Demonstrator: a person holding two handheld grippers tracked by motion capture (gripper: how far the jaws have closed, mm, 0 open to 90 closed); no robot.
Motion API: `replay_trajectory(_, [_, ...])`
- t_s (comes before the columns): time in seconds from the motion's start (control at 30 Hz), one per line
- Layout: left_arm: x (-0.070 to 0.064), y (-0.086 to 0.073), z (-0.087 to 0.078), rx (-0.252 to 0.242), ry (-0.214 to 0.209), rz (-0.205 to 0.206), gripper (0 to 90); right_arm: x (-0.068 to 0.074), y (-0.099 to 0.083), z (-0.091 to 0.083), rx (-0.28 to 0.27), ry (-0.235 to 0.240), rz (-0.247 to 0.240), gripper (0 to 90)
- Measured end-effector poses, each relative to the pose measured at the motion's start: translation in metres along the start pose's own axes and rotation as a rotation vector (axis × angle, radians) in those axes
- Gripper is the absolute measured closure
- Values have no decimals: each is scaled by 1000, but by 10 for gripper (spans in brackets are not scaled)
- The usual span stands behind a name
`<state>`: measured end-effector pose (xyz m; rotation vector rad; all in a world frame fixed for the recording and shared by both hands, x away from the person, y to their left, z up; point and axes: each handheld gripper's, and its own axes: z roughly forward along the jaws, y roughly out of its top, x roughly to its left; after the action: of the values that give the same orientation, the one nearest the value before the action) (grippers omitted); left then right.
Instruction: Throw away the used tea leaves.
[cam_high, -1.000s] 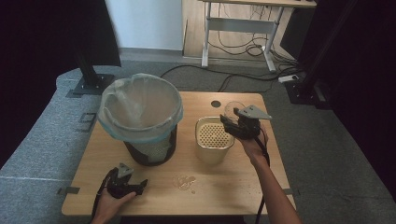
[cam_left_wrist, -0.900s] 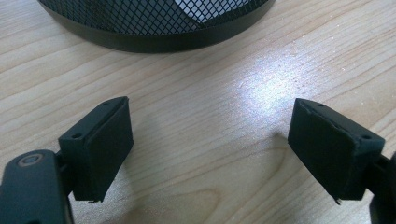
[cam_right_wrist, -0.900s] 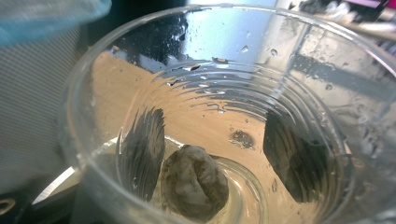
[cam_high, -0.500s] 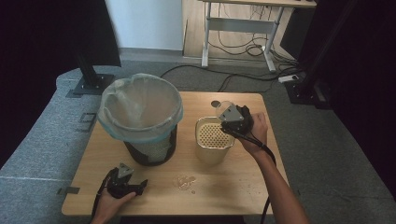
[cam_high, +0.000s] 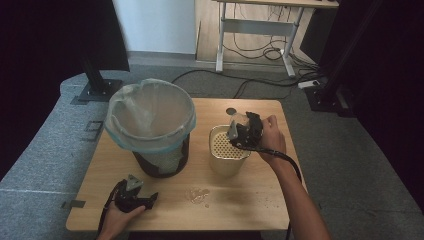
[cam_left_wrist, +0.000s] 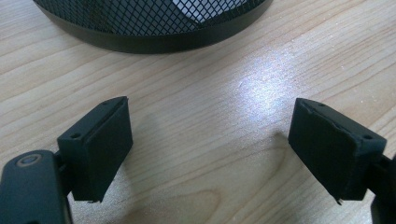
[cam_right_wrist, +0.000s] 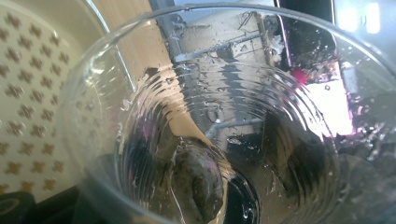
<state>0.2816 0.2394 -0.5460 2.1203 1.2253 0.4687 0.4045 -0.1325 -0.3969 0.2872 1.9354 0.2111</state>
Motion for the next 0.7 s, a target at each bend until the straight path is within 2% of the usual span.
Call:
replay_trajectory(0.1, [0,0,0,-1,-2,0,129,5,1,4,25,-40,-95,401])
replay_trajectory(0.2, [0,0,0,-1,-2,1,128,9,0,7,45,-107,-187,401])
replay_trajectory(0.3, [0,0,0,-2,-2,1,127,12,-1,9,64,-141,-258,402])
replay_trajectory(0.4, [0,0,0,-1,-1,1,126,16,0,10,78,-180,-357,402])
replay_trajectory(0.7, [0,0,1,-2,-1,2,125,26,4,14,107,-257,-604,404])
